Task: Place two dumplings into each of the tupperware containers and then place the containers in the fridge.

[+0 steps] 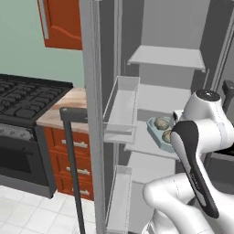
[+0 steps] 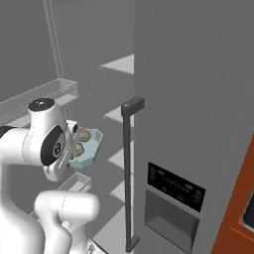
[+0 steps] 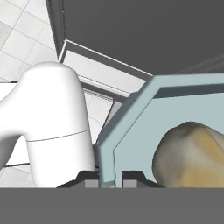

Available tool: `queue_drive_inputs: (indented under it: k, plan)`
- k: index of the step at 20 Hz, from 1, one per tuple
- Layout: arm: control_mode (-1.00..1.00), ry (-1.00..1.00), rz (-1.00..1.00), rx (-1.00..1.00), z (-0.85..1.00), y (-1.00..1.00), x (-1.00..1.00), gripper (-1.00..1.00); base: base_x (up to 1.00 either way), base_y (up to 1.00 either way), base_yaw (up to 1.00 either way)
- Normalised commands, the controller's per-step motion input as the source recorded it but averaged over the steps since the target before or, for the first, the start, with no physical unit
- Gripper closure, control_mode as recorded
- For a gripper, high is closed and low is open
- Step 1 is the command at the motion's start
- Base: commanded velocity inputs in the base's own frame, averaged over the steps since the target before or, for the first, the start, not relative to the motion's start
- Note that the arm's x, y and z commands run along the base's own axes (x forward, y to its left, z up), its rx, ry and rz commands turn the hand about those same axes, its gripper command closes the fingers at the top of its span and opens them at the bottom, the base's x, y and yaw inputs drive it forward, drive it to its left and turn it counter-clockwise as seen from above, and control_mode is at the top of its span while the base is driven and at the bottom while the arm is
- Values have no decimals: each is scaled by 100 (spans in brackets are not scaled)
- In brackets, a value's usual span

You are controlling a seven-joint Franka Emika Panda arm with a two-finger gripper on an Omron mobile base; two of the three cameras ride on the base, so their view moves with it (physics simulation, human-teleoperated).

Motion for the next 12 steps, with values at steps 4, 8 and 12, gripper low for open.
queue_drive_inputs:
  k: [4, 8, 12]
  plan:
    - [100, 0, 0, 0, 0, 0, 0, 100, 22, 3, -22]
    - [100, 0, 0, 0, 0, 0, 0, 100, 28, 0, -24]
    - [100, 0, 0, 0, 0, 0, 0, 100, 39, 0, -29]
